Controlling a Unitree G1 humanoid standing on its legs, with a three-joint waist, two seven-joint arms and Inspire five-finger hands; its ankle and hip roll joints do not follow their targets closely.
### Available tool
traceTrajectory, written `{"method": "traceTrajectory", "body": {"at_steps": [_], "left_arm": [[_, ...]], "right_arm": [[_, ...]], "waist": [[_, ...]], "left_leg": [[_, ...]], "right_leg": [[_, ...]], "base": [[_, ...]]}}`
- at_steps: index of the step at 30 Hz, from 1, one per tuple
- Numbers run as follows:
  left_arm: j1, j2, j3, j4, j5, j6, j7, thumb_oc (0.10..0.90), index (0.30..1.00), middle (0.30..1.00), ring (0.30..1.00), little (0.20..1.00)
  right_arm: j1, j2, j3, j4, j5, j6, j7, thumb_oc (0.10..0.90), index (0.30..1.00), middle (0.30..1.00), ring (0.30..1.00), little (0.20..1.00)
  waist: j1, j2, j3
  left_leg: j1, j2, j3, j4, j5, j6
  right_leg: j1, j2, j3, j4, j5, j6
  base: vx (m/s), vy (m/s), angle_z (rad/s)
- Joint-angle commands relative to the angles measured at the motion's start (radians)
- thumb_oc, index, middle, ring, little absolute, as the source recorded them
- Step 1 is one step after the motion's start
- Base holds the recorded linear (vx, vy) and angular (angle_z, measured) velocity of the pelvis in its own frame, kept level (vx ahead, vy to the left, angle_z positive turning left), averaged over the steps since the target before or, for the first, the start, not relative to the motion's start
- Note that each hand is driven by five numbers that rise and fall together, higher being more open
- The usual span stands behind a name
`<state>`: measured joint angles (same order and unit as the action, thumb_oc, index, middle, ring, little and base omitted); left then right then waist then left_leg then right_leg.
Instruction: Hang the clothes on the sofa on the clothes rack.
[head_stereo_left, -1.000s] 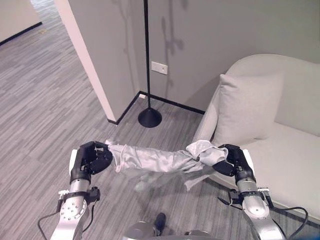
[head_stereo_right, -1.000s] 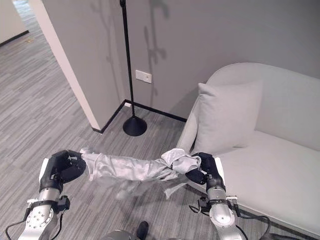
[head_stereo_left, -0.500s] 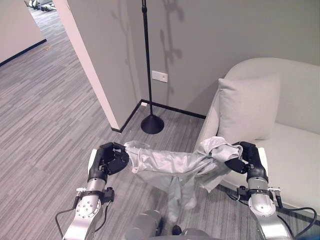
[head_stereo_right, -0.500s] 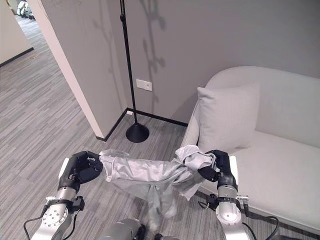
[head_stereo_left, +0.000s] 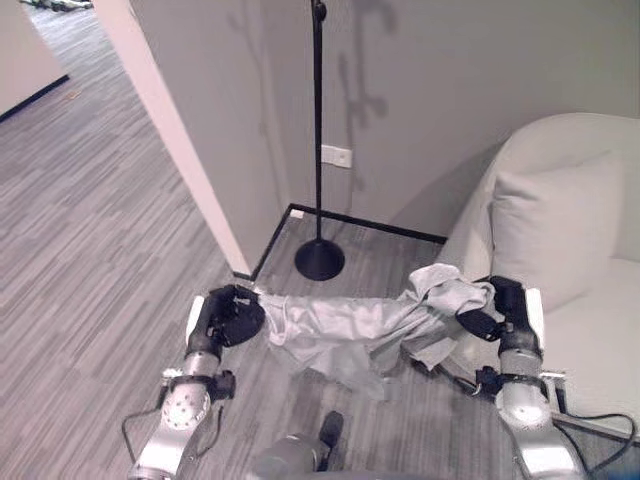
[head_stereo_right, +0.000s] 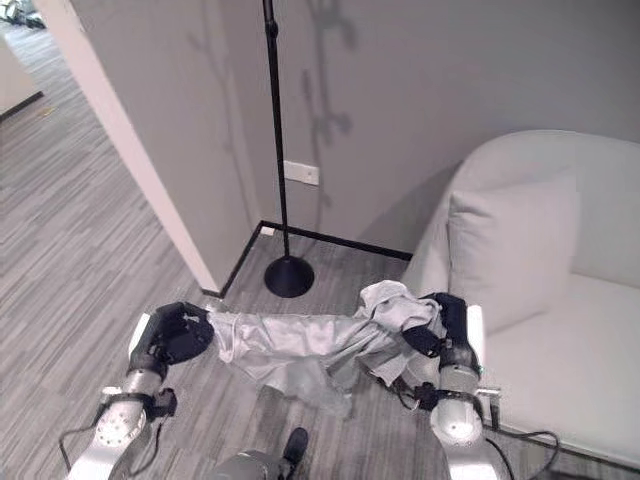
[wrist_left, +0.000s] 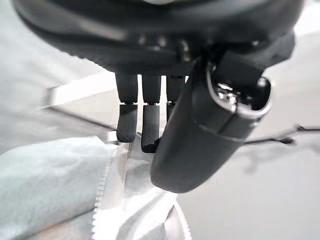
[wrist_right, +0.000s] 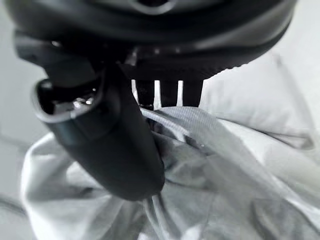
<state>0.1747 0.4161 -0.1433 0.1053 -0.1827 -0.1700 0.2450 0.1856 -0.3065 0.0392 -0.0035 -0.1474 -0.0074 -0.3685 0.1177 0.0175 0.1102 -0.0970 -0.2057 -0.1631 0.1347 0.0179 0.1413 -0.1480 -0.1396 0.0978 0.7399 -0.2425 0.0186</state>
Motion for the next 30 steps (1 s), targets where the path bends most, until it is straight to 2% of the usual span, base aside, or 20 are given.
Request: {"method": "traceTrajectory", "body": {"at_steps": [1, 2, 3, 4, 5, 7, 9, 11, 14, 16, 18, 20, 22, 23, 24, 25, 27, 28, 29, 30], "left_arm": [[0.000, 0.051, 0.088, -0.138, 0.059, -0.104, 0.032, 0.400, 0.300, 0.300, 0.300, 0.300], [0.008, 0.047, 0.091, -0.142, 0.063, -0.108, 0.029, 0.400, 0.300, 0.300, 0.300, 0.300], [0.009, 0.047, 0.091, -0.142, 0.063, -0.108, 0.029, 0.400, 0.300, 0.300, 0.300, 0.300], [0.017, 0.049, 0.096, -0.152, 0.054, -0.114, 0.020, 0.400, 0.300, 0.300, 0.300, 0.300], [0.022, 0.048, 0.098, -0.148, 0.050, -0.114, 0.019, 0.400, 0.300, 0.300, 0.300, 0.300], [0.033, 0.035, 0.104, -0.141, 0.043, -0.116, 0.023, 0.400, 0.300, 0.300, 0.300, 0.300], [0.020, 0.024, 0.097, -0.121, 0.042, -0.117, 0.036, 0.400, 0.300, 0.300, 0.300, 0.300], [-0.012, 0.033, 0.084, -0.102, 0.077, -0.128, 0.063, 0.400, 0.300, 0.300, 0.300, 0.300], [-0.023, 0.040, 0.082, -0.100, 0.086, -0.133, 0.070, 0.400, 0.300, 0.300, 0.300, 0.300], [-0.020, 0.029, 0.083, -0.079, 0.093, -0.134, 0.080, 0.400, 0.300, 0.300, 0.300, 0.300], [-0.037, 0.000, 0.081, -0.037, 0.048, -0.129, 0.098, 0.400, 0.300, 0.300, 0.300, 0.300], [-0.061, 0.006, 0.074, -0.047, 0.036, -0.121, 0.096, 0.400, 0.300, 0.300, 0.300, 0.300], [-0.068, 0.018, 0.066, -0.069, 0.054, -0.123, 0.093, 0.400, 0.300, 0.300, 0.300, 0.300], [-0.067, 0.020, 0.050, -0.087, 0.081, -0.117, 0.088, 0.400, 0.300, 0.300, 0.300, 0.300], [-0.067, 0.020, 0.051, -0.088, 0.082, -0.116, 0.088, 0.400, 0.300, 0.300, 0.300, 0.300], [-0.067, 0.018, 0.047, -0.092, 0.089, -0.113, 0.085, 0.400, 0.300, 0.300, 0.300, 0.300], [-0.072, 0.017, 0.056, -0.094, 0.118, -0.108, 0.093, 0.400, 0.300, 0.300, 0.300, 0.300], [-0.072, 0.017, 0.056, -0.094, 0.119, -0.108, 0.093, 0.400, 0.300, 0.300, 0.300, 0.300], [-0.078, 0.019, 0.073, -0.100, 0.172, -0.109, 0.111, 0.400, 0.300, 0.300, 0.300, 0.300], [-0.089, 0.029, 0.087, -0.104, 0.206, -0.107, 0.130, 0.400, 0.300, 0.300, 0.300, 0.300]], "right_arm": [[-0.096, -0.071, -0.043, -0.018, -0.031, -0.088, 0.000, 0.400, 0.300, 0.300, 0.300, 0.300], [-0.073, -0.069, -0.049, -0.025, -0.024, -0.094, 0.007, 0.400, 0.300, 0.300, 0.300, 0.300], [-0.073, -0.069, -0.049, -0.026, -0.024, -0.094, 0.007, 0.400, 0.300, 0.300, 0.300, 0.300], [-0.049, -0.082, -0.078, -0.045, -0.012, -0.102, 0.011, 0.400, 0.300, 0.300, 0.300, 0.300], [-0.046, -0.086, -0.087, -0.050, -0.013, -0.107, 0.008, 0.400, 0.300, 0.300, 0.300, 0.300], [-0.039, -0.097, -0.102, -0.057, -0.020, -0.106, 0.005, 0.400, 0.300, 0.300, 0.300, 0.300], [-0.028, -0.099, -0.121, -0.057, -0.023, -0.106, -0.019, 0.400, 0.300, 0.300, 0.300, 0.300], [-0.027, -0.109, -0.135, -0.069, -0.043, -0.108, -0.043, 0.400, 0.300, 0.300, 0.300, 0.300], [-0.029, -0.111, -0.142, -0.075, -0.053, -0.108, -0.052, 0.400, 0.300, 0.300, 0.300, 0.300], [-0.027, -0.113, -0.155, -0.059, -0.073, -0.107, -0.072, 0.400, 0.300, 0.300, 0.300, 0.300], [-0.028, -0.115, -0.147, -0.054, -0.079, -0.100, -0.070, 0.400, 0.300, 0.300, 0.300, 0.300], [-0.035, -0.136, -0.149, -0.049, -0.078, -0.102, -0.079, 0.400, 0.300, 0.300, 0.300, 0.300], [-0.041, -0.164, -0.158, -0.047, -0.093, -0.105, -0.108, 0.400, 0.300, 0.300, 0.300, 0.300], [-0.053, -0.176, -0.161, -0.033, -0.101, -0.099, -0.131, 0.400, 0.300, 0.300, 0.300, 0.300], [-0.054, -0.176, -0.161, -0.032, -0.101, -0.100, -0.132, 0.400, 0.300, 0.300, 0.300, 0.300], [-0.059, -0.183, -0.164, -0.034, -0.105, -0.096, -0.139, 0.400, 0.300, 0.300, 0.300, 0.300], [-0.079, -0.203, -0.171, -0.032, -0.131, -0.087, -0.149, 0.400, 0.300, 0.300, 0.300, 0.300], [-0.080, -0.203, -0.170, -0.032, -0.131, -0.087, -0.149, 0.400, 0.300, 0.300, 0.300, 0.300], [-0.094, -0.219, -0.170, -0.029, -0.163, -0.089, -0.144, 0.400, 0.300, 0.300, 0.300, 0.300], [-0.105, -0.231, -0.165, -0.024, -0.186, -0.089, -0.145, 0.400, 0.300, 0.300, 0.300, 0.300]], "waist": [[0.023, 0.007, -0.113], [0.023, 0.002, -0.114], [0.024, 0.002, -0.114], [0.017, -0.001, -0.104], [0.017, -0.001, -0.099], [0.006, -0.006, -0.083], [-0.005, -0.017, -0.061], [-0.016, -0.014, -0.050], [-0.016, -0.015, -0.054], [-0.012, -0.024, -0.096], [-0.019, -0.019, -0.114], [-0.023, -0.035, -0.102], [-0.027, -0.061, -0.081], [-0.024, -0.087, -0.068], [-0.021, -0.086, -0.068], [-0.018, -0.090, -0.071], [-0.003, -0.093, -0.075], [-0.004, -0.094, -0.075], [0.003, -0.085, -0.079], [0.014, -0.073, -0.081]], "left_leg": [[0.122, 0.038, -0.190, -0.213, -0.028, 0.025], [0.128, 0.047, -0.184, -0.210, -0.039, 0.020], [0.128, 0.048, -0.183, -0.210, -0.039, 0.020], [0.136, 0.064, -0.181, -0.213, -0.046, 0.004], [0.151, 0.073, -0.185, -0.219, -0.057, -0.006], [0.181, 0.082, -0.195, -0.222, -0.069, -0.026], [0.206, 0.081, -0.218, -0.222, -0.081, -0.047], [0.245, 0.099, -0.245, -0.222, -0.106, -0.072], [0.263, 0.110, -0.256, -0.222, -0.116, -0.077], [0.309, 0.171, -0.264, -0.222, -0.119, -0.101], [0.306, 0.211, -0.246, -0.137, -0.037, -0.143], [0.229, 0.190, -0.234, 0.050, 0.008, -0.151], [0.144, 0.191, -0.193, 0.214, 0.070, -0.124], [0.080, 0.226, -0.112, 0.283, 0.054, -0.059], [0.077, 0.226, -0.107, 0.290, 0.050, -0.057], [0.068, 0.233, -0.087, 0.267, 0.013, -0.050], [0.050, 0.186, -0.087, 0.202, -0.063, -0.055], [0.050, 0.185, -0.088, 0.201, -0.062, -0.055], [0.025, 0.111, -0.129, 0.117, -0.119, -0.074], [0.014, 0.079, -0.154, 0.057, -0.124, -0.079]], "right_leg": [[0.091, -0.031, 0.004, -0.198, 0.367, -0.022], [0.072, 0.017, 0.006, -0.221, 0.320, -0.020], [0.072, 0.018, 0.007, -0.221, 0.320, -0.020], [0.051, 0.096, -0.014, -0.317, 0.229, 0.004], [0.039, 0.132, -0.029, -0.391, 0.188, 0.011], [0.010, 0.194, -0.034, -0.568, 0.198, 0.033], [-0.033, 0.226, 0.004, -0.710, 0.242, 0.053], [-0.050, 0.221, 0.038, -0.813, 0.302, 0.072], [-0.026, 0.212, 0.031, -0.822, 0.312, 0.065], [0.009, 0.204, -0.021, -0.757, 0.293, 0.019], [0.040, 0.213, -0.046, -0.728, 0.266, -0.001], [0.089, 0.205, -0.038, -0.752, 0.260, -0.010], [0.131, 0.198, -0.029, -0.767, 0.262, -0.032], [0.161, 0.193, -0.016, -0.778, 0.248, -0.050], [0.161, 0.193, -0.012, -0.780, 0.248, -0.049], [0.174, 0.189, -0.015, -0.786, 0.238, -0.049], [0.201, 0.169, -0.019, -0.809, 0.233, -0.041], [0.203, 0.168, -0.020, -0.810, 0.233, -0.040], [0.210, 0.157, -0.024, -0.827, 0.235, -0.026], [0.209, 0.162, -0.030, -0.827, 0.232, -0.018]], "base": [[0.27, 0.085, -0.50], [0.18, 0.016, -0.37], [0.22, -0.066, -0.14], [0.22, -0.093, -0.03], [0.30, -0.134, 0.08], [0.24, -0.122, 0.15], [0.27, -0.115, 0.08], [0.41, -0.162, -0.11], [0.40, -0.182, 0.50], [0.72, -0.360, 0.19], [0.60, -0.285, 0.37], [0.40, -0.216, 0.28], [0.37, -0.289, 0.52], [0.26, -0.248, 0.70], [0.29, -0.202, 0.66], [0.20, -0.053, 0.18], [0.25, -0.032, -0.22], [0.18, 0.058, -0.30], [0.14, 0.084, -0.08], [0.15, 0.078, -0.08]]}}
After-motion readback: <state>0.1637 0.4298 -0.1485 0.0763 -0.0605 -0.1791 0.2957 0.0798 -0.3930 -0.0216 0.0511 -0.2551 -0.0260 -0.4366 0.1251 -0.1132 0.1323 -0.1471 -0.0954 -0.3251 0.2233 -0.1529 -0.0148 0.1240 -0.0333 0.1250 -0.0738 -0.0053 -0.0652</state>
